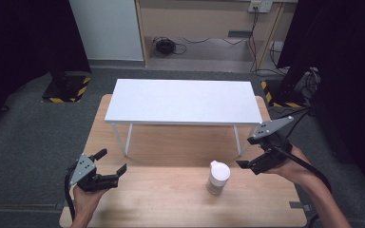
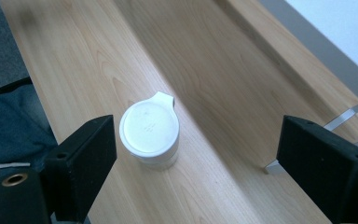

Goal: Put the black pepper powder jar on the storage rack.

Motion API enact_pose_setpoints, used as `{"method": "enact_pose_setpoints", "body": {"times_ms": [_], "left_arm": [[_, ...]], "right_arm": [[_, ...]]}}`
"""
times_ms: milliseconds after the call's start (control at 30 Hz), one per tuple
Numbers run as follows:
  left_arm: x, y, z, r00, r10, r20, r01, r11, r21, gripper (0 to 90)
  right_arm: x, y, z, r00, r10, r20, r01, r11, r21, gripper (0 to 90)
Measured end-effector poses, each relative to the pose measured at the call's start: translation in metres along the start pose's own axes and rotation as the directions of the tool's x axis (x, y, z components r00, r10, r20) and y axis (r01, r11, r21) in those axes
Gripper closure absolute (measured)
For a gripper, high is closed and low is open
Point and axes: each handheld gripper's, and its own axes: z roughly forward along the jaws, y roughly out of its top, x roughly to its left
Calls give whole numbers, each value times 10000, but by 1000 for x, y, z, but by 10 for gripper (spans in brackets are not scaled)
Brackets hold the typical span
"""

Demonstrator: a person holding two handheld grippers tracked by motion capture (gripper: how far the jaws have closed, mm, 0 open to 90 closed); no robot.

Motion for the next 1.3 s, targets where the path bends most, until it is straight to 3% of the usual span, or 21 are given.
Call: {"method": "enact_pose_setpoints", "body": {"times_ms": [467,867,1100,1300], "left_arm": [[0,-1,-4,9999,-96,-72,96,10000,-15,39],[1,-1,-5,9999,-160,-35,160,9999,-12,40],[0,-1,-5,9999,-162,-32,162,9999,-1,40],[0,0,-5,9999,-169,-25,169,9999,6,40]], "right_arm": [[2,8,10,9996,-85,-262,89,9999,136,103],[4,14,39,9983,-138,-565,170,9983,566,67],[10,19,62,9976,-224,-656,294,9937,1077,66],[15,20,80,9964,-494,-691,584,9891,1352,65]]}}
